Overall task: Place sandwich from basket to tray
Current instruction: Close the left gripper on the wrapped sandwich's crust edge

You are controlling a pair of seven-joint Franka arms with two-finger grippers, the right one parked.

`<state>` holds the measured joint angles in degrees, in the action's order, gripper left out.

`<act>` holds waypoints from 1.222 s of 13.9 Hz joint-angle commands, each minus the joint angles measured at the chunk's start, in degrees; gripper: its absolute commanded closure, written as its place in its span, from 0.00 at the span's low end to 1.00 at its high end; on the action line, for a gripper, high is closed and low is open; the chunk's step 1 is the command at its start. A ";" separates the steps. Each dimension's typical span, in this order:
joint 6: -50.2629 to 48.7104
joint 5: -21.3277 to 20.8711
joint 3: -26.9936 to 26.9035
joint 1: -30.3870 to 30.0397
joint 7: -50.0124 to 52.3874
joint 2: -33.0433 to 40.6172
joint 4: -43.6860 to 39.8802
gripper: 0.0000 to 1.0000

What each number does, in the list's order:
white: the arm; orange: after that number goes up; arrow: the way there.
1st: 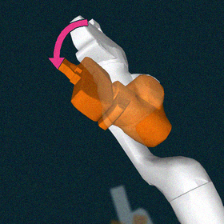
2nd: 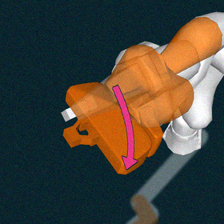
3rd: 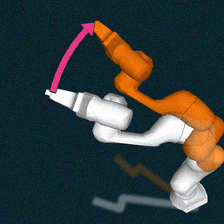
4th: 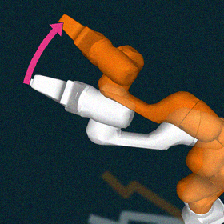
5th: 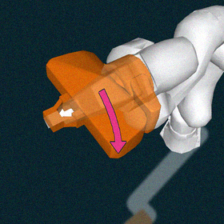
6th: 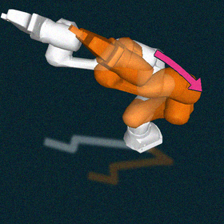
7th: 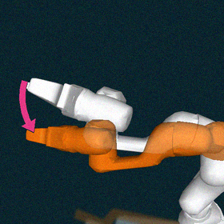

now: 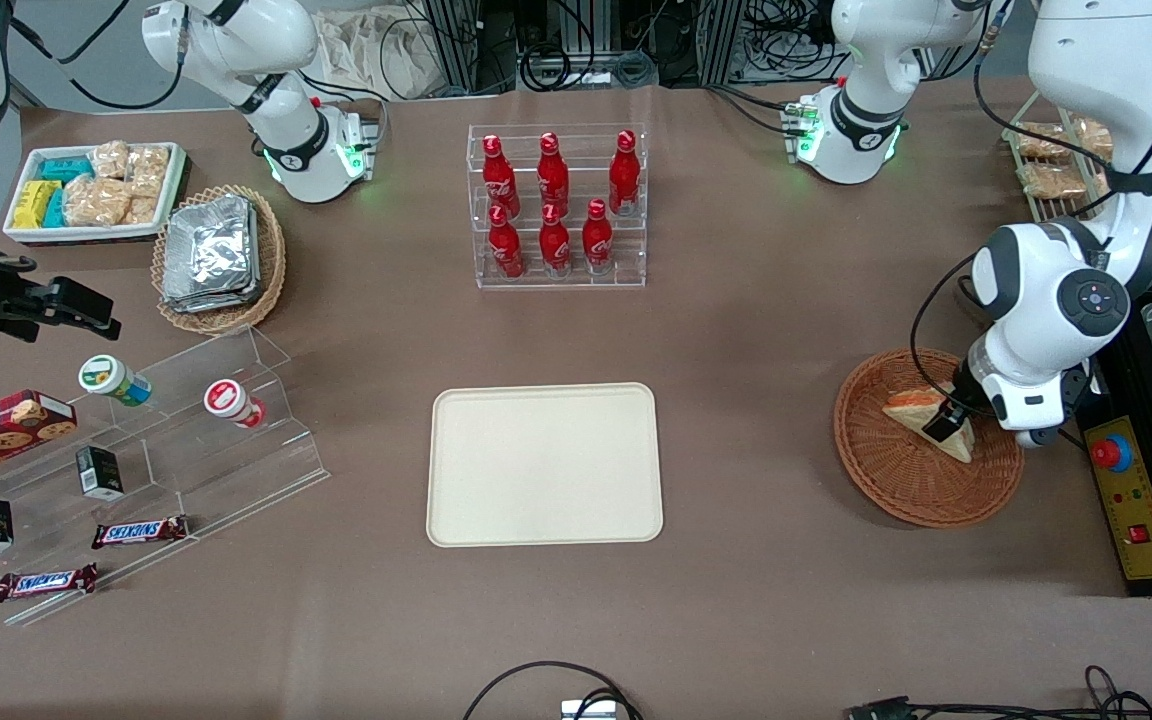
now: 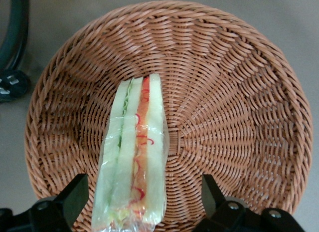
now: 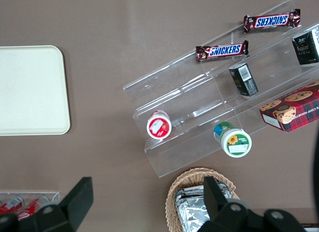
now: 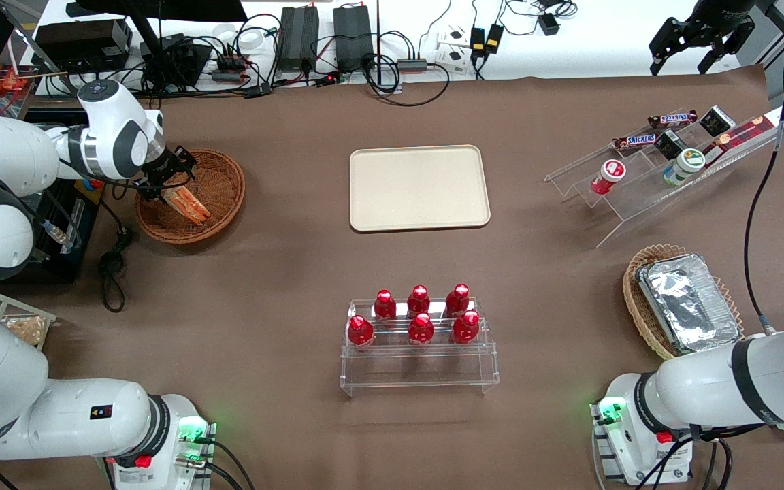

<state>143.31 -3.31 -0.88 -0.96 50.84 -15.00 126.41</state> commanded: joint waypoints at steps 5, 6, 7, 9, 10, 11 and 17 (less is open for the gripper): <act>5.22 -1.09 -0.09 0.08 2.59 -1.78 2.26 0.00; 5.66 -1.09 -0.09 0.08 2.60 -2.04 2.44 0.00; 6.18 -1.09 -0.09 0.08 2.60 -2.13 2.70 0.00; 6.71 -1.09 -0.09 0.08 2.51 -2.48 2.88 0.13; 7.06 -1.09 -0.09 0.08 2.51 -2.40 3.05 0.36; 7.24 -1.09 -0.09 0.08 2.51 -2.40 3.14 0.59; 6.19 -1.09 -0.09 0.17 1.98 0.23 3.41 0.84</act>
<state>149.18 -3.31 -0.90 -0.93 52.14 -17.51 128.64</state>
